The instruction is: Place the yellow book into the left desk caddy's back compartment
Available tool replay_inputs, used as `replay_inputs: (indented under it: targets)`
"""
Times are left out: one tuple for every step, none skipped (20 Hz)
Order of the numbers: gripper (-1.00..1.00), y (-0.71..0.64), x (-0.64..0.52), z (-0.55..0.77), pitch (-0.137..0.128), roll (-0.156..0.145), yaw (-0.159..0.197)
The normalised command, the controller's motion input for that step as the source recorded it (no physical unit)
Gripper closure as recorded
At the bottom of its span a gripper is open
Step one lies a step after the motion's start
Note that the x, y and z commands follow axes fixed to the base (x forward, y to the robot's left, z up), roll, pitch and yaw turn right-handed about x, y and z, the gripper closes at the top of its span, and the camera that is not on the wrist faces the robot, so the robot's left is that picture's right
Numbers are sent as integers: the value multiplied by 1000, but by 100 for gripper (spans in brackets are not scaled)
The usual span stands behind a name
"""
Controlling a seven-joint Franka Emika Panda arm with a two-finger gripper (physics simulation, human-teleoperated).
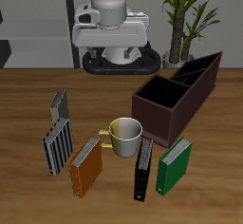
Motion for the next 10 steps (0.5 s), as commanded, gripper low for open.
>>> replay_inputs:
  targets:
    - [-100, -1070, 200, -8, -50, -197, -153]
    - [-100, -601, 99, -142, 21, 37, 53]
    - [-100, 36, 21, -17, 0, 0, 0]
    - [-100, -1106, 95, -204, -56, -115, 74]
    - [-100, -657, 65, -232, 29, 13, -26]
    - [-100, -936, -16, -146, -81, -107, 88]
    - [-100, -706, 18, -231, -16, -14, 23]
    - [-100, 31, 6, -9, 0, 0, 0]
    - [-100, -754, -86, -146, -59, -42, 14]
    - [-100, -776, -32, -255, -12, -73, 14]
